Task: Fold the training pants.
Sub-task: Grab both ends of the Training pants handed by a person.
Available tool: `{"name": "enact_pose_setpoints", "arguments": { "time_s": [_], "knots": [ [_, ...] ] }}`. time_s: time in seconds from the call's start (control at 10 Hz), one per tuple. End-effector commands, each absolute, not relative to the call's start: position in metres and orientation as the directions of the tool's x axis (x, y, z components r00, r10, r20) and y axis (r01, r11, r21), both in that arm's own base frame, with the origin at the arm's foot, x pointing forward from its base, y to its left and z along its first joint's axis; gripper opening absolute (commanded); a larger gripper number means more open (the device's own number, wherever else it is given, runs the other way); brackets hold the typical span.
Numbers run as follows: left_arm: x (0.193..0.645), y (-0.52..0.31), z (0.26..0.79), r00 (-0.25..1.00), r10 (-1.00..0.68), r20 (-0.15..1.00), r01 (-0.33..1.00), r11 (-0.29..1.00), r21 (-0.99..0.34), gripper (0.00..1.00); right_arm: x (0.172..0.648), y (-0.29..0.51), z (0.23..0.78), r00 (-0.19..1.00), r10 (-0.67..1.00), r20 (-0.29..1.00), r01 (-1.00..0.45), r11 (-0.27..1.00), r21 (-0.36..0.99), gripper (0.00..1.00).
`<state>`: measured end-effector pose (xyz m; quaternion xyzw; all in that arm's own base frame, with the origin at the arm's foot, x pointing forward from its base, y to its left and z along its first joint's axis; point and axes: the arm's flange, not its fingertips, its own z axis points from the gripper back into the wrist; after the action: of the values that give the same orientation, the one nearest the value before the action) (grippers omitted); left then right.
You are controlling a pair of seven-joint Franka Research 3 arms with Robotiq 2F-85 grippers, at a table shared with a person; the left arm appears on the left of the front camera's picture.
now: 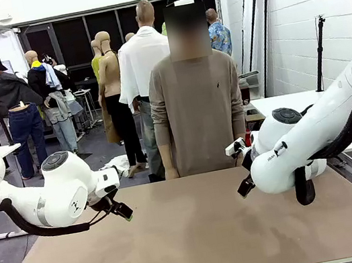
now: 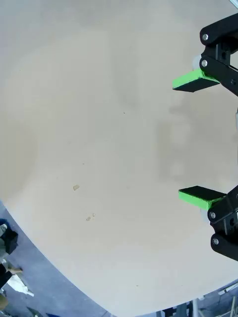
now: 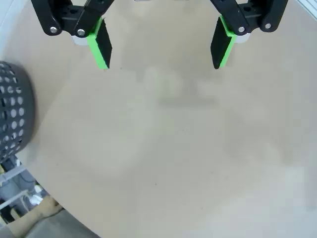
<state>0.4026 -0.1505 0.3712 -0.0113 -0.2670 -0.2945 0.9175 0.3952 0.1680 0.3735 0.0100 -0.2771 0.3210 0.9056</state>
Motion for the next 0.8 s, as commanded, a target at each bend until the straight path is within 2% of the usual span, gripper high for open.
{"name": "enact_pose_setpoints", "arguments": {
  "time_s": [0.0,0.7],
  "knots": [
    [0.4026,-0.1505,0.3712,0.684,-0.535,0.497,0.547,0.826,0.137,1.00,0.3952,0.1680,0.3735,0.640,0.576,0.508,-0.587,0.794,-0.160,1.00],
    [0.4026,-0.1505,0.3712,0.684,-0.535,0.497,0.547,0.826,0.137,1.00,0.3952,0.1680,0.3735,0.640,0.576,0.508,-0.587,0.794,-0.160,1.00]
  ]
}}
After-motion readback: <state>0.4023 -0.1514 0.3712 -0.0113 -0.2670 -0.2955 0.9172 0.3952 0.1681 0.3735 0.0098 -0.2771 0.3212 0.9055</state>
